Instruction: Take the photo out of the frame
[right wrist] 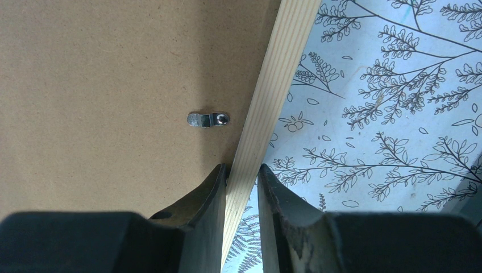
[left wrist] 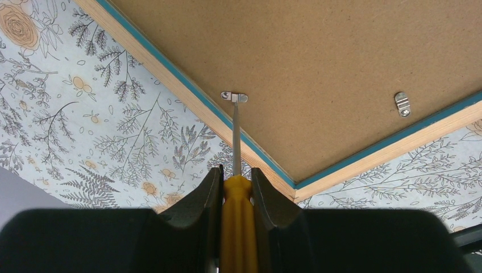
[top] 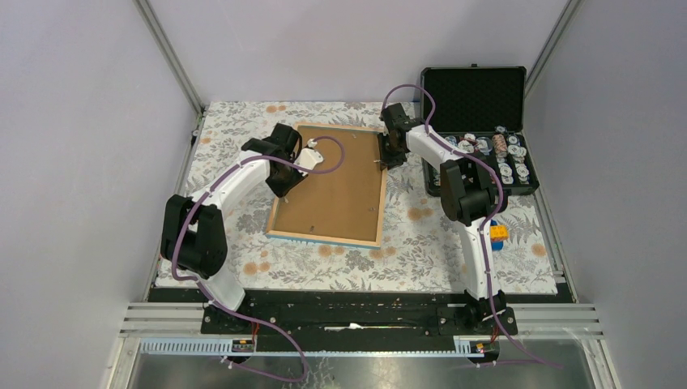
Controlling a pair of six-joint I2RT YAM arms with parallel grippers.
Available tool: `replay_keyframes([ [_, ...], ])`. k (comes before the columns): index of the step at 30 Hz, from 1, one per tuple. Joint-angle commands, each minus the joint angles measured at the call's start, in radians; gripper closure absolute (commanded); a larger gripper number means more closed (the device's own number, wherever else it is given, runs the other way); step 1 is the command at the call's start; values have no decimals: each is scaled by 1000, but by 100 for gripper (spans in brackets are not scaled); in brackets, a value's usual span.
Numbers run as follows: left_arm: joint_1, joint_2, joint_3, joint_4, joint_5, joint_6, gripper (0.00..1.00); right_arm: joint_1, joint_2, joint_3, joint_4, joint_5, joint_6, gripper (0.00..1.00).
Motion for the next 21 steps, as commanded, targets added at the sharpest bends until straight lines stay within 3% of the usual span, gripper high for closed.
replay_keyframes([
  [1,-10,-5,-1,7,64,-48,100,7,46,-16,-50,4,-7,100],
  [16,-9,12,85,-29,120,-93,100,8,18,-38,-35,-41,-11,100],
  [21,4,16,148,-71,163,-127,100,5,-36,-34,-34,-86,-30,75],
])
